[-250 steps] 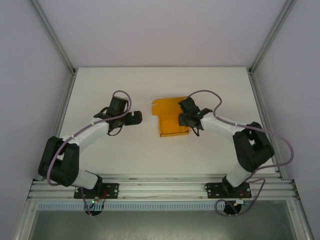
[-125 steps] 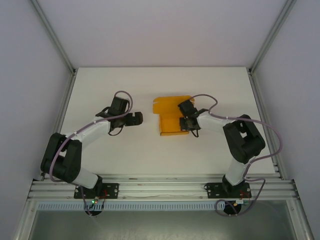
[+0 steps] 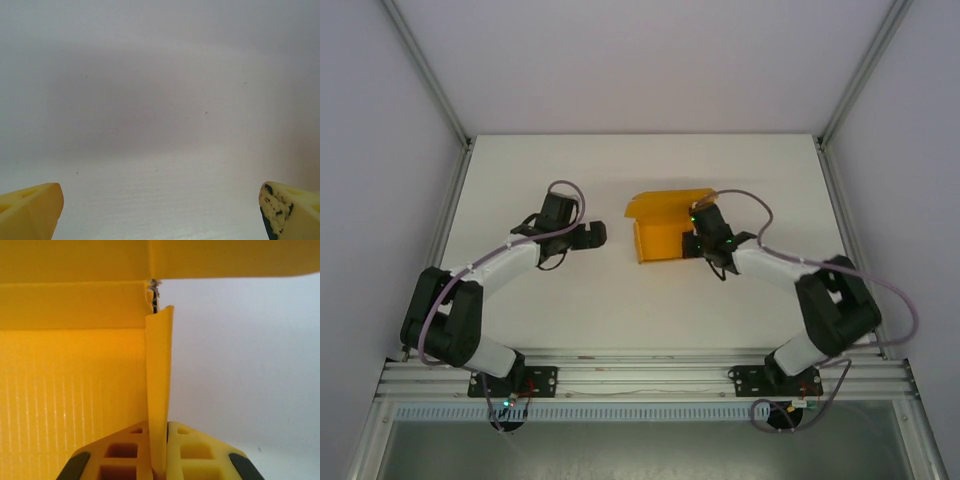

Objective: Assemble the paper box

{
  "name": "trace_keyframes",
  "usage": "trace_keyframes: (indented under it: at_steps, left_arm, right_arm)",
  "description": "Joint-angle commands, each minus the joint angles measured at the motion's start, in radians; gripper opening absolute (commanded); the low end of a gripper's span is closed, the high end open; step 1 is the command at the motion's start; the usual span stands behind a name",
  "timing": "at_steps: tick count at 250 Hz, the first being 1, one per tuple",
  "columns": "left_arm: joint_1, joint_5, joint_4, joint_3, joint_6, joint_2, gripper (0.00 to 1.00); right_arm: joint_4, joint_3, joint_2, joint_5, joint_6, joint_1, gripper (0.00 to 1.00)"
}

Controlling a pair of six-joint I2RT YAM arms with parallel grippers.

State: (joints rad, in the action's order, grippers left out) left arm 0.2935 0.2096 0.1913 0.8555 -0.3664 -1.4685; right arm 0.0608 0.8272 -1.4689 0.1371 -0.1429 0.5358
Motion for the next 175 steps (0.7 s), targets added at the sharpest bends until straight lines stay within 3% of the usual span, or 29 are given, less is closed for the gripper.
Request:
trace_keyframes:
  at_steps: [1,45,70,122,175]
  left_arm:
    - [-0.014,0.058,-0.103,-0.009,-0.022,0.046,1.0]
    - [-0.01,0.359,-0.339,-0.005,-0.045,0.053,1.0]
    - [0.016,0.487,-0.428,0.015,-0.027,0.055,1.0]
    - [0.07,0.508,-0.443,0.068,0.006,0.054,1.0]
    - [0.122,0.567,-0.453,0.105,0.057,0.035,1.0]
  right_arm:
    - [-0.22,-0.007,0.153,0.145,0.04,-0.005,0.0]
    - [-0.336,-0.04,0.255,0.356,-0.001,-0.005,0.0]
    - [-0.342,-0.042,0.26,0.382,0.03,0.006,0.0]
    - [-0.306,-0.031,0.238,0.388,0.105,0.025,0.0]
    - [-0.234,0.007,0.196,0.296,0.147,0.055,0.0]
